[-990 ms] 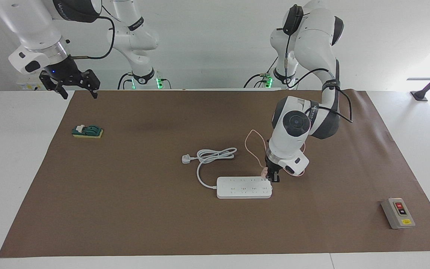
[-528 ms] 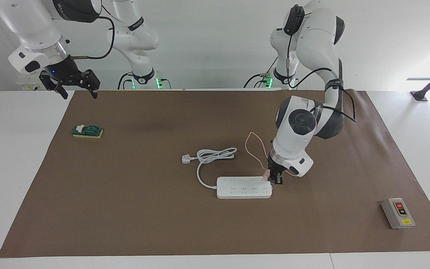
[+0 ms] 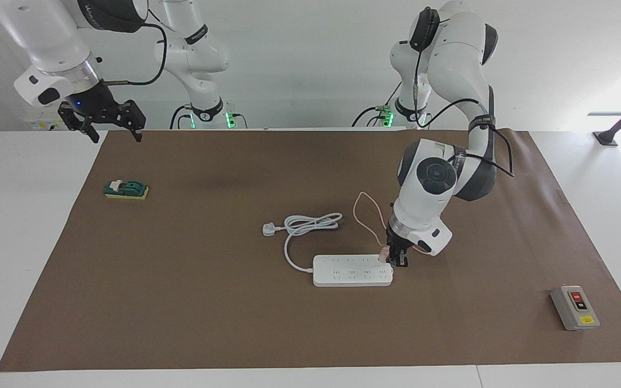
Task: Plug charger into power strip
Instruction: 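Press the charger prongs down into the socket with the left gripper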
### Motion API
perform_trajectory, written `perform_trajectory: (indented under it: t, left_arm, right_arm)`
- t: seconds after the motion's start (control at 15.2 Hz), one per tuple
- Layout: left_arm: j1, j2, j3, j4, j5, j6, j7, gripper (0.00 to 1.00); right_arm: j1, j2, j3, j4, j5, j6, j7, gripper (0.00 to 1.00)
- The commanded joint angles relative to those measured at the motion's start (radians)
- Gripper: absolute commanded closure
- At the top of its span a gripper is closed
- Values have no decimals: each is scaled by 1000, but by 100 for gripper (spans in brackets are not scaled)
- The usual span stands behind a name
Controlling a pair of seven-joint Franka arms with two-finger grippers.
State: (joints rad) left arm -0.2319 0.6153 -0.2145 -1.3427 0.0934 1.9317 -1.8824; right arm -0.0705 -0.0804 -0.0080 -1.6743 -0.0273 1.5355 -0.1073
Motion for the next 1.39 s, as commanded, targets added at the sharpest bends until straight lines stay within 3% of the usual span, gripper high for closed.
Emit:
perform_trajectory:
  t: [0.0,1.32]
  left_arm:
    - [-15,6,1,2,-4,-13,5,100]
    - [-15,14,3,-38,17,-14,23,100]
  right_arm:
    - [-6,-1,7,1,-2,-9,-2,0]
    - [-6,-1,7,1,0,-9,-3,0]
